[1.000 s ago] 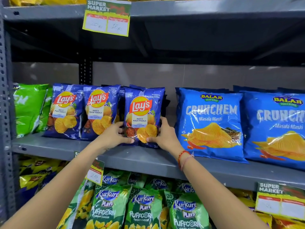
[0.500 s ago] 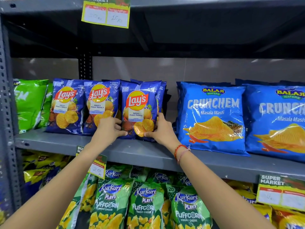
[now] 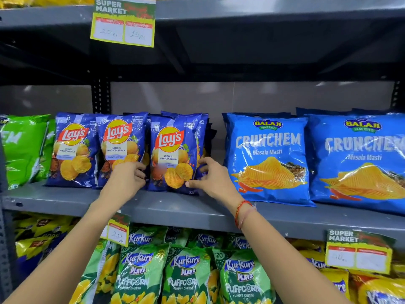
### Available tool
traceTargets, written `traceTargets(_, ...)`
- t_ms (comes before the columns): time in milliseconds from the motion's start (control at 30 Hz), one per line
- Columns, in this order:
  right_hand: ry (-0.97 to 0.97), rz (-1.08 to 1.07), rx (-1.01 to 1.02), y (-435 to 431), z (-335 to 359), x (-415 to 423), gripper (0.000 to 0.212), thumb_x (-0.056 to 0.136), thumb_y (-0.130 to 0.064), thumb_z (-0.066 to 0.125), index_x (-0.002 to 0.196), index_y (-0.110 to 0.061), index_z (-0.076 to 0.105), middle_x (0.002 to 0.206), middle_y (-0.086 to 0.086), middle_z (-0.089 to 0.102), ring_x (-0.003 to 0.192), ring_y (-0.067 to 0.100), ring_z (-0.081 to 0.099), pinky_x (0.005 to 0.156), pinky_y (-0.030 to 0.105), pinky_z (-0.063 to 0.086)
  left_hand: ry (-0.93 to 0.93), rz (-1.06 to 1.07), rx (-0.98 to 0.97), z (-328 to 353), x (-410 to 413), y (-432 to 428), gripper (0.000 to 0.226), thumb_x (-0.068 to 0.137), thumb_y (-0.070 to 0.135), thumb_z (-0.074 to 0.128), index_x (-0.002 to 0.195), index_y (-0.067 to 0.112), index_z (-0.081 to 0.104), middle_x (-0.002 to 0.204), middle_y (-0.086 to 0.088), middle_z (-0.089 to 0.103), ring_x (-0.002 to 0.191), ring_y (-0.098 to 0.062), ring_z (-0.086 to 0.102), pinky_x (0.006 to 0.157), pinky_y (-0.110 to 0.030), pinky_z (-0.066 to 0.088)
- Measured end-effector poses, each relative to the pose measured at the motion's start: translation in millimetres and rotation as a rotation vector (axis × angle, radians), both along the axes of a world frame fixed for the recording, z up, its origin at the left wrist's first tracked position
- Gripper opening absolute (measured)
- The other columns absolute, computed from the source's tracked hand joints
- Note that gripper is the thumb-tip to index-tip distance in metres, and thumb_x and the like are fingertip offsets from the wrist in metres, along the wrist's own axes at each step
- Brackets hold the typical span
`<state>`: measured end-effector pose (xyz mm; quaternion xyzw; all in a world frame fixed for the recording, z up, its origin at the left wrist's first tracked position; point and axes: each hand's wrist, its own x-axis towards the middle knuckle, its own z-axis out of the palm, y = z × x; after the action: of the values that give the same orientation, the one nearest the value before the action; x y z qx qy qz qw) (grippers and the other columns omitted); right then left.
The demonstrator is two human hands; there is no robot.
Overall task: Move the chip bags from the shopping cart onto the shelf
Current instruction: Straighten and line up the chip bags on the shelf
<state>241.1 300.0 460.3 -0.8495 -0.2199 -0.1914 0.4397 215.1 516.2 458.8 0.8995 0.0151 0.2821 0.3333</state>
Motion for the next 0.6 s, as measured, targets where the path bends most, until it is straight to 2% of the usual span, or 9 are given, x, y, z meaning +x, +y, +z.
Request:
traceTargets(33, -0.051, -0.017, -0.002, -7.6, 2.8, -7.1, 0.069, 0.065, -0.025, 0.084, 0.124, -0.012, 0.052, 0.109, 0.008, 0.059, 0.092, 0.022, 0.056, 0.088, 0.037, 0.05, -0.067, 0.039, 0.03, 4.0, -3.0, -1.9, 0.039, 0.079, -0.011, 0.054, 0.118, -0.005, 0.058, 0.099, -0.023, 0.068, 0.074, -0.02, 0.055, 0.062, -0.014, 0.046)
traceTargets(133, -0.188, -0.081, 0.046, -38.8, 9.9, -21.3, 0.059, 0.072, -0.027, 0.078, 0.124, -0.015, 0.053, 0.115, 0.005, 0.059, 0.093, 0.021, 0.057, 0.085, 0.034, 0.049, -0.28, 0.084, 0.066, 17.3, -12.7, -24.1, 0.029, 0.079, 0.006, 0.063, 0.108, 0.008, 0.063, 0.089, -0.006, 0.068, 0.072, -0.017, 0.061, 0.077, -0.035, 0.054)
traceTargets(200, -0.287, -0.19, 0.133, -65.7, 12.4, -22.7, 0.053, 0.077, -0.03, 0.073, 0.123, -0.017, 0.052, 0.122, 0.004, 0.056, 0.108, 0.021, 0.054, 0.09, 0.035, 0.047, -0.359, -0.01, 0.001, 25.7, -19.1, -54.3, 0.027, 0.078, 0.015, 0.067, 0.104, 0.012, 0.065, 0.085, 0.0, 0.067, 0.077, -0.016, 0.064, 0.077, -0.033, 0.053)
traceTargets(233, -0.348, -0.28, 0.177, -80.4, 13.2, -21.1, 0.051, 0.078, -0.03, 0.072, 0.123, -0.016, 0.052, 0.124, 0.004, 0.055, 0.113, 0.022, 0.05, 0.094, 0.029, 0.042, -0.358, -0.083, -0.058, 28.1, -18.9, -71.2, 0.028, 0.077, 0.018, 0.069, 0.105, 0.013, 0.065, 0.089, 0.001, 0.067, 0.081, -0.015, 0.064, 0.077, -0.028, 0.05)
traceTargets(300, -0.452, -0.474, 0.252, -109.7, 13.8, -16.3, 0.05, 0.08, -0.031, 0.071, 0.123, -0.013, 0.053, 0.125, 0.008, 0.054, 0.117, 0.025, 0.045, 0.091, 0.018, 0.029, -0.26, -0.261, -0.172, 28.8, -11.2, -103.7, 0.045, 0.074, 0.026, 0.076, 0.114, 0.014, 0.06, 0.104, 0.001, 0.063, 0.09, -0.016, 0.063, 0.077, -0.021, 0.046)
traceTargets(333, -0.464, -0.548, 0.282, -123.2, 13.0, -13.3, 0.053, 0.081, -0.032, 0.07, 0.125, -0.01, 0.052, 0.126, 0.01, 0.053, 0.118, 0.027, 0.044, 0.09, 0.018, 0.027, -0.199, -0.348, -0.229, 29.0, -4.5, -119.0, 0.055, 0.073, 0.03, 0.077, 0.121, 0.014, 0.055, 0.112, 0.0, 0.059, 0.096, -0.017, 0.062, 0.08, -0.023, 0.046)
traceTargets(400, -0.406, -0.607, 0.328, -142.6, 10.7, -8.1, 0.059, 0.083, -0.037, 0.066, 0.13, -0.007, 0.047, 0.129, 0.014, 0.05, 0.121, 0.031, 0.042, 0.093, 0.023, 0.027, -0.064, -0.44, -0.358, 26.7, 13.0, -144.1, 0.068, 0.075, 0.038, 0.073, 0.133, 0.018, 0.042, 0.123, 0.0, 0.051, 0.107, -0.019, 0.056, 0.091, -0.033, 0.046)
traceTargets(467, -0.303, -0.582, 0.359, -151.5, 10.3, -3.6, 0.066, 0.086, -0.042, 0.061, 0.137, -0.005, 0.039, 0.135, 0.017, 0.045, 0.127, 0.032, 0.039, 0.097, 0.028, 0.028, 0.055, -0.463, -0.527, 23.3, 34.3, -163.9, 0.083, 0.071, 0.056, 0.067, 0.139, 0.024, 0.032, 0.129, 0.001, 0.047, 0.115, -0.02, 0.052, 0.102, -0.042, 0.041)
traceTargets(600, -0.019, -0.496, 0.443, -150.5, 21.1, 4.1, 0.082, 0.088, -0.06, 0.044, 0.148, -0.009, 0.021, 0.143, 0.019, 0.044, 0.131, 0.035, 0.041, 0.105, 0.045, 0.034, 0.18, -0.515, -0.792, 9.2, 104.8, -182.4, 0.111, 0.042, 0.09, 0.056, 0.133, 0.029, 0.043, 0.137, 0.001, 0.053, 0.117, -0.023, 0.055, 0.105, -0.046, 0.039)
